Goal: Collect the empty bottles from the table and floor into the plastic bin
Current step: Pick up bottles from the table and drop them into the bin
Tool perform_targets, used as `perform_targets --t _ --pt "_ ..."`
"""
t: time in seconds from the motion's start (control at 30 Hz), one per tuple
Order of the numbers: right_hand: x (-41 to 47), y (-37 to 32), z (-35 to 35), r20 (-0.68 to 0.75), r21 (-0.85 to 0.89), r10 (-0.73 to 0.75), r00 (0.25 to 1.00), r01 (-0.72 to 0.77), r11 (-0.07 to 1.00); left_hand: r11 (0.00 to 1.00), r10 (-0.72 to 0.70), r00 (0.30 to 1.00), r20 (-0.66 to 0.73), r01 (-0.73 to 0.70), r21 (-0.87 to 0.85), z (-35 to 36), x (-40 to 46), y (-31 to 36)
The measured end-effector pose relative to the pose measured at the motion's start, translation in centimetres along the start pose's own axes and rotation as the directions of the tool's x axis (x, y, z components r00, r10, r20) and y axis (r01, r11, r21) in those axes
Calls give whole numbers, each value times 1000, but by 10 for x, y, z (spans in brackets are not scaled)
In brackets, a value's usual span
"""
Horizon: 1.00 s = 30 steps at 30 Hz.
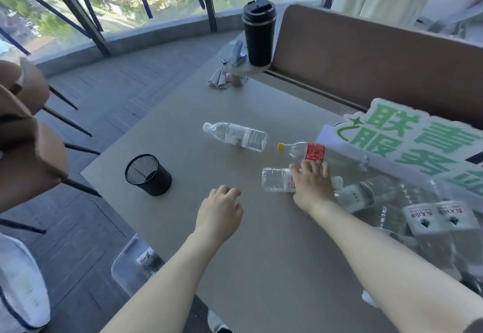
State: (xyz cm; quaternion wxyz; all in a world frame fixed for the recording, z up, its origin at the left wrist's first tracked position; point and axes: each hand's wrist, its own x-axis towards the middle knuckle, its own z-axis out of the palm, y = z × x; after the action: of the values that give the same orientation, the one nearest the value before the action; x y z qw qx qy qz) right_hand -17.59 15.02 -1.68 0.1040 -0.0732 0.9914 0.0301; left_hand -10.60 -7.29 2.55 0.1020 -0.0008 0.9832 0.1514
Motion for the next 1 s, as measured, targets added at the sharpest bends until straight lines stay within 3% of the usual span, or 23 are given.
perform_targets --t 0.13,0.23,0.33,0.43,0.6,0.7,0.8,0.9,1.0 --pt "-1 -13 -17 -233 213 37 972 14 977 1000 -21 998 -54 23 19 -20 25 -21" --pt "-6 -26 -38 -356 465 138 924 47 884 1000 -11 996 -86 13 25 -39 62 -28" --pt "-15 -40 -53 -234 770 310 921 -19 638 997 71 995 -74 -68 40 -51 109 -26" --pt "-19 -51 -57 -141 908 429 893 -56 415 979 192 980 -48 -188 80 -49 158 -21" --pt "-21 -74 -52 -2 965 547 837 -142 221 906 293 944 149 -324 274 -18 218 -26" --pt "-25 -87 -47 71 967 580 812 -199 160 868 292 940 178 -338 363 0 223 -33" --pt "-33 -97 -43 102 957 596 797 -242 159 926 252 959 130 -278 256 2 203 -33" --pt "-40 -100 -46 98 955 606 790 -246 167 993 119 989 83 -119 -8 -11 174 -33" --pt "-43 -100 -56 62 957 599 798 -218 192 978 10 998 67 4 -209 -32 145 -34"
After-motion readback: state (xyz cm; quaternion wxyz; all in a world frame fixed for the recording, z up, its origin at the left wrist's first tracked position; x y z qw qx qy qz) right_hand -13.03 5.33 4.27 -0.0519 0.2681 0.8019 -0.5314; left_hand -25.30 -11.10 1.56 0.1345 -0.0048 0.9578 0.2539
